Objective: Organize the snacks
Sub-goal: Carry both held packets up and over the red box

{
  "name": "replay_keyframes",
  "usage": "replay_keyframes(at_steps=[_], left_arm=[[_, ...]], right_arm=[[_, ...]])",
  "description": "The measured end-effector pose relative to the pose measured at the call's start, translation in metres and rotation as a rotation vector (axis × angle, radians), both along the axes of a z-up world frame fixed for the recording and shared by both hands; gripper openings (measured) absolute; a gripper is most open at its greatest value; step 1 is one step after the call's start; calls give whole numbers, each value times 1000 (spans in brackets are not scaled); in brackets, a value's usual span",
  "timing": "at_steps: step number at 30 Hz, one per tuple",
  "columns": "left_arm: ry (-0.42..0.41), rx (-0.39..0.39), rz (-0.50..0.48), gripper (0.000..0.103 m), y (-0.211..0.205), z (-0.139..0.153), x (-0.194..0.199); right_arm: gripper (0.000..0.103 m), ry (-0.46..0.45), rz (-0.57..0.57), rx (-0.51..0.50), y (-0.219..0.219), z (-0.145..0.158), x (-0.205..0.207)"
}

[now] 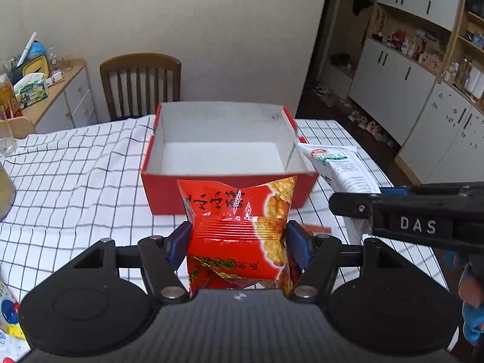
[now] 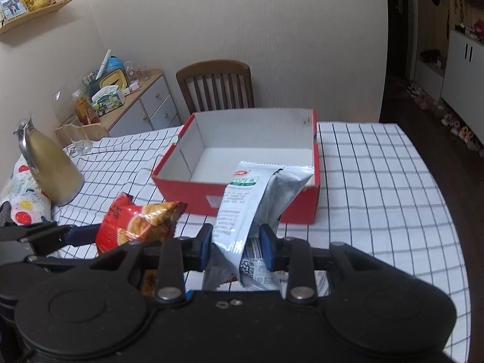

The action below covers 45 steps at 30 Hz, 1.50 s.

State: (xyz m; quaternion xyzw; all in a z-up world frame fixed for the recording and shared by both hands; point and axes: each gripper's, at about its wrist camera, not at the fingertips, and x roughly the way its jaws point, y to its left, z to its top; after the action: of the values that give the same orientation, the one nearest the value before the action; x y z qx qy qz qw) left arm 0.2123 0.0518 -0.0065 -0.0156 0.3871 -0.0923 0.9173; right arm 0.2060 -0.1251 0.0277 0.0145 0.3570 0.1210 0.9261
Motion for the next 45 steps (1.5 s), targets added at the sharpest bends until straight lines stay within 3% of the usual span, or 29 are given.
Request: replay_keyframes(at_steps=[14,24,35,45], left_arm=[[-10,-7,57,67,22,16,67],[-24,21,48,67,26,10,112],[14,69,34,68,29,-13,168],[95,87,42,68,36,-48,216]], right_arm=[[32,-32,19,-33,17,12,46],[32,-49,28,-86,30,5,89],[32,-19,42,-89,36,-13,141],[27,32,55,-178,46,-49,178]])
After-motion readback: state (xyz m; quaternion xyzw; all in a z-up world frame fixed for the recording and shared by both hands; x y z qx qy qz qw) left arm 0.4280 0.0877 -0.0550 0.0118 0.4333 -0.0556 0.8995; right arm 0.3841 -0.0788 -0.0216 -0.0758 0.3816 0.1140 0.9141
